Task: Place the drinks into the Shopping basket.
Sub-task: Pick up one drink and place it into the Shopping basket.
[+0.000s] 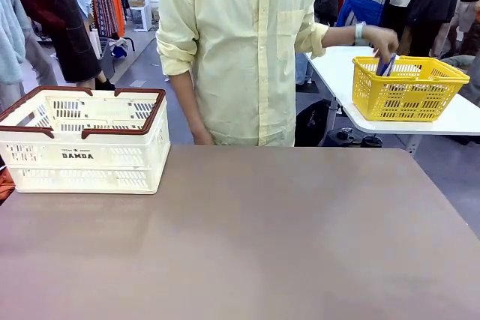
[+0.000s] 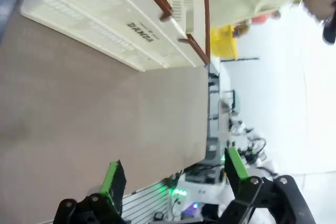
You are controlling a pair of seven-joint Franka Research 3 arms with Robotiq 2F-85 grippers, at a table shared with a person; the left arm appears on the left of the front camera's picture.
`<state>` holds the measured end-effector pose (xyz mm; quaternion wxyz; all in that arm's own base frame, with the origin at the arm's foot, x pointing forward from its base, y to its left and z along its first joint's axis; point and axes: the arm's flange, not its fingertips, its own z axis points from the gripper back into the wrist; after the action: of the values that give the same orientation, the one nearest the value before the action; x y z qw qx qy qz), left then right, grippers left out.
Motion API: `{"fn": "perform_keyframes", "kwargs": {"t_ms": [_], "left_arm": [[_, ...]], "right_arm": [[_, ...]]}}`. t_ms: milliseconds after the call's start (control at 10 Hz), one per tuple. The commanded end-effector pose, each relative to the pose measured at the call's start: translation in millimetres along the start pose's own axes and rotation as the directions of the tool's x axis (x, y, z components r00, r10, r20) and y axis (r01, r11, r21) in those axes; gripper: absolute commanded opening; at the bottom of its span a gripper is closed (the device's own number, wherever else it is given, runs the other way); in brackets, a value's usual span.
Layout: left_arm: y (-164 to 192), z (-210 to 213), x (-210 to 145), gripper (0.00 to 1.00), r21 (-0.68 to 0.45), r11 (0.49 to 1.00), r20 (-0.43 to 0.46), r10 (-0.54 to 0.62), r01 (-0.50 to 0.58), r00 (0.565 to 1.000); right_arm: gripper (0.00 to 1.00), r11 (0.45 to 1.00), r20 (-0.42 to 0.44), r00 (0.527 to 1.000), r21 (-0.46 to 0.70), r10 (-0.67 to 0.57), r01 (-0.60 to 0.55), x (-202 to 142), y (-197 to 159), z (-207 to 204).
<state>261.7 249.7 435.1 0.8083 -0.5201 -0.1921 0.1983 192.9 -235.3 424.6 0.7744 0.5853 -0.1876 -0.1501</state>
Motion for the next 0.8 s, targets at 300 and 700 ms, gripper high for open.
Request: {"fn": "perform_keyframes", "kwargs": {"t_ms": [300, 700], "left_arm": [[-23.0, -3.5, -3.6, 1.00, 0.038, 0.998, -0.035, -0.046, 0.048, 0.998], [-23.0, -3.5, -3.6, 1.00, 0.038, 0.998, -0.035, -0.046, 0.048, 0.998]], "right_arm": [[1.00, 1.000, 0.000, 1.000, 0.000, 0.000, 0.000, 0.0, 0.0, 0.0], [1.00, 1.000, 0.000, 1.000, 0.000, 0.000, 0.000, 0.0, 0.0, 0.0]]}}
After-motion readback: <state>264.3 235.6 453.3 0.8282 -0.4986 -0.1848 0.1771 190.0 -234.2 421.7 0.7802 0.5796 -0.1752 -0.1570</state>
